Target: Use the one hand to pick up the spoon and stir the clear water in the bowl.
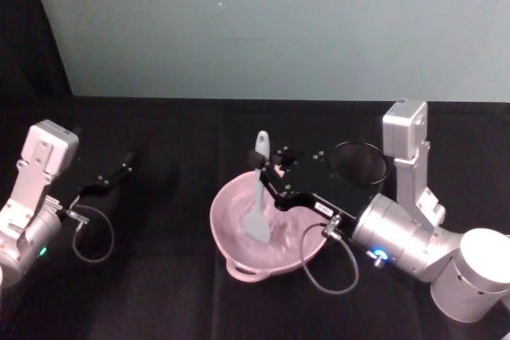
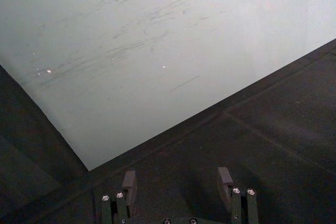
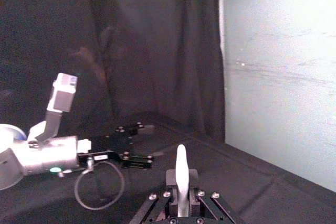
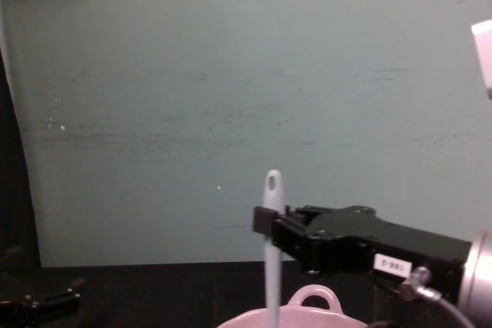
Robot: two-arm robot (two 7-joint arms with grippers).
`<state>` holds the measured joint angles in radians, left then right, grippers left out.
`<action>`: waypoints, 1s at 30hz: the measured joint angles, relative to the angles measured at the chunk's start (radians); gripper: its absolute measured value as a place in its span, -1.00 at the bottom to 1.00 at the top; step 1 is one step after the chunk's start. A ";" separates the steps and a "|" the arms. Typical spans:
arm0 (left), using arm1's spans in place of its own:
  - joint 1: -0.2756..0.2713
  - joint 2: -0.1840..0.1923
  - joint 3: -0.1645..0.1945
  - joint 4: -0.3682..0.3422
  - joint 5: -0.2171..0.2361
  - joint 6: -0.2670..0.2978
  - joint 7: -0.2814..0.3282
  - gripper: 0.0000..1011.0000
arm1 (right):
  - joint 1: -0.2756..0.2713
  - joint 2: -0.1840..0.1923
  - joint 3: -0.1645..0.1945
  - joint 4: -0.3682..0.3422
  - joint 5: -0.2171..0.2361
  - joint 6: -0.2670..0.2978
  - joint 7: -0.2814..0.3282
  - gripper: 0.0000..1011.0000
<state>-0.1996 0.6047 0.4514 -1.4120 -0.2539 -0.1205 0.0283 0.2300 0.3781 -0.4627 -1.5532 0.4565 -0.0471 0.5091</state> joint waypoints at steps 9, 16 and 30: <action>0.000 0.000 0.000 0.000 0.000 0.000 0.000 0.99 | 0.035 -0.042 -0.034 0.031 0.007 0.003 0.006 -0.76; 0.000 0.000 0.000 0.000 0.000 0.000 0.000 0.99 | 0.072 -0.072 -0.034 0.092 0.002 -0.006 -0.013 -0.76; 0.000 0.000 0.000 0.000 0.000 0.000 0.000 0.99 | 0.072 -0.073 0.066 0.153 0.006 -0.040 -0.081 -0.76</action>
<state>-0.1995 0.6047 0.4514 -1.4120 -0.2539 -0.1205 0.0283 0.3020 0.3053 -0.3971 -1.4005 0.4629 -0.0871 0.4285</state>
